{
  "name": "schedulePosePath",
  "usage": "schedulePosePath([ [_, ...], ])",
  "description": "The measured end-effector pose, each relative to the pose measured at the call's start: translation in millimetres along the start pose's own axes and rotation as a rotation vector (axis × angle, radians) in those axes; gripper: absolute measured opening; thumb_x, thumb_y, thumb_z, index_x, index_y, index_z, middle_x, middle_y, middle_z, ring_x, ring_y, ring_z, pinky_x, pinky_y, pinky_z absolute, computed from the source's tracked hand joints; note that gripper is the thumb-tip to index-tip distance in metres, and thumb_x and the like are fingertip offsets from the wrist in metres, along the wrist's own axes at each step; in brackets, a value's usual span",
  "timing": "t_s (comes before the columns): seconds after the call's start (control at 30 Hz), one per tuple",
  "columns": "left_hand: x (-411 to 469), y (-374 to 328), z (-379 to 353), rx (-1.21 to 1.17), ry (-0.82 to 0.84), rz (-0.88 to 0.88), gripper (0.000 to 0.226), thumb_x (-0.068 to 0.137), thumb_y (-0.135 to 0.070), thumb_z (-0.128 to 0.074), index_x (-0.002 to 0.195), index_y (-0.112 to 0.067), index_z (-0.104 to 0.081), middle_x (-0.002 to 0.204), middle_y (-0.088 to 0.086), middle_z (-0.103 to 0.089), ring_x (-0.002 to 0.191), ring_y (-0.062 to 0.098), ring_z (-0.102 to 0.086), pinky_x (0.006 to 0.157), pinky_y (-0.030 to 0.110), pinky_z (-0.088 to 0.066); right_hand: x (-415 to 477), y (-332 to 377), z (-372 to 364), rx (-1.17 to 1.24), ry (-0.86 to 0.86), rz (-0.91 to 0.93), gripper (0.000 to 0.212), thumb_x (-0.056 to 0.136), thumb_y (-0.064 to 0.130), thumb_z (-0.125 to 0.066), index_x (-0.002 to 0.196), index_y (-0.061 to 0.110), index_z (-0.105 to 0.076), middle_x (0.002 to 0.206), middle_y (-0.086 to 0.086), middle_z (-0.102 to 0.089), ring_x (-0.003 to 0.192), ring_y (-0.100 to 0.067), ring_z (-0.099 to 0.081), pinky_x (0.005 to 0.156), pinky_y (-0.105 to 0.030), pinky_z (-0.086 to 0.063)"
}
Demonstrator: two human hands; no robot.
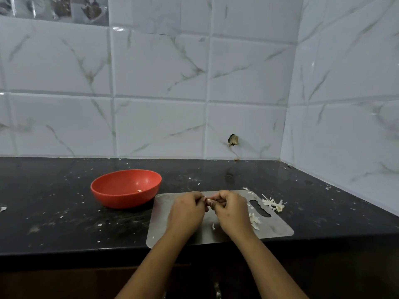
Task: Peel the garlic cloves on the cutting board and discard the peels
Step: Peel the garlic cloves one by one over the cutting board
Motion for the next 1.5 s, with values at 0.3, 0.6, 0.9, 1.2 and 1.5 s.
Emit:
schedulePosePath([
  [0.3,5.3,-23.7,-17.4,0.316,-0.179,-0.024,0.024,0.094,-0.028,-0.046,0.100,-0.022,-0.068,0.102,-0.001,-0.069,0.098,0.019,-0.060,0.070,0.028,-0.040,-3.0,-7.4,6.8,-0.315,-0.166,-0.152,0.018,0.092,0.009,-0.053,0.104,0.009,-0.067,0.104,-0.006,-0.068,0.100,-0.023,-0.062,0.079,-0.025,-0.040],
  [0.6,6.8,-19.6,-22.0,0.252,-0.017,-0.056,0.021,0.086,-0.025,-0.059,0.102,-0.031,-0.070,0.101,-0.010,-0.071,0.098,0.009,-0.063,0.083,0.029,-0.049,-1.6,-8.2,10.9,-0.240,-0.209,-0.173,0.012,0.090,0.008,-0.057,0.097,0.009,-0.066,0.099,-0.007,-0.068,0.097,-0.023,-0.062,0.081,-0.028,-0.042],
  [0.9,-3.3,-6.4,23.3,0.106,-0.045,-0.161,0.015,0.090,-0.025,-0.064,0.100,-0.026,-0.074,0.089,-0.008,-0.073,0.081,0.009,-0.065,0.077,0.031,-0.052,-0.6,6.8,2.0,0.124,0.032,0.069,0.010,0.086,0.006,-0.068,0.088,0.013,-0.075,0.076,0.008,-0.071,0.073,0.000,-0.065,0.065,-0.009,-0.047],
  [1.2,-21.5,21.5,50.7,0.263,-0.189,-0.197,0.019,0.098,-0.028,-0.048,0.101,-0.027,-0.066,0.090,-0.010,-0.070,0.077,0.007,-0.062,0.069,0.029,-0.051,-1.6,22.7,-34.0,-0.060,0.329,0.162,0.020,0.098,0.017,-0.052,0.092,0.012,-0.071,0.079,0.004,-0.068,0.065,-0.001,-0.059,0.064,-0.018,-0.047],
  [1.5,-22.9,18.7,43.3,0.366,-0.092,-0.251,0.017,0.099,-0.025,-0.036,0.092,-0.028,-0.052,0.081,-0.009,-0.057,0.076,0.013,-0.056,0.064,0.035,-0.051,-5.7,22.3,-31.9,-0.078,0.321,0.180,0.023,0.093,0.010,-0.048,0.074,0.015,-0.061,0.066,-0.003,-0.061,0.053,-0.004,-0.047,0.052,-0.017,-0.033],
])
Point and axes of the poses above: each hand's wrist, its own x-axis towards the middle knuckle, its own z-axis out of the back of the hand, y = z × x, the point moved 4 cm from there along x, towards the middle knuckle
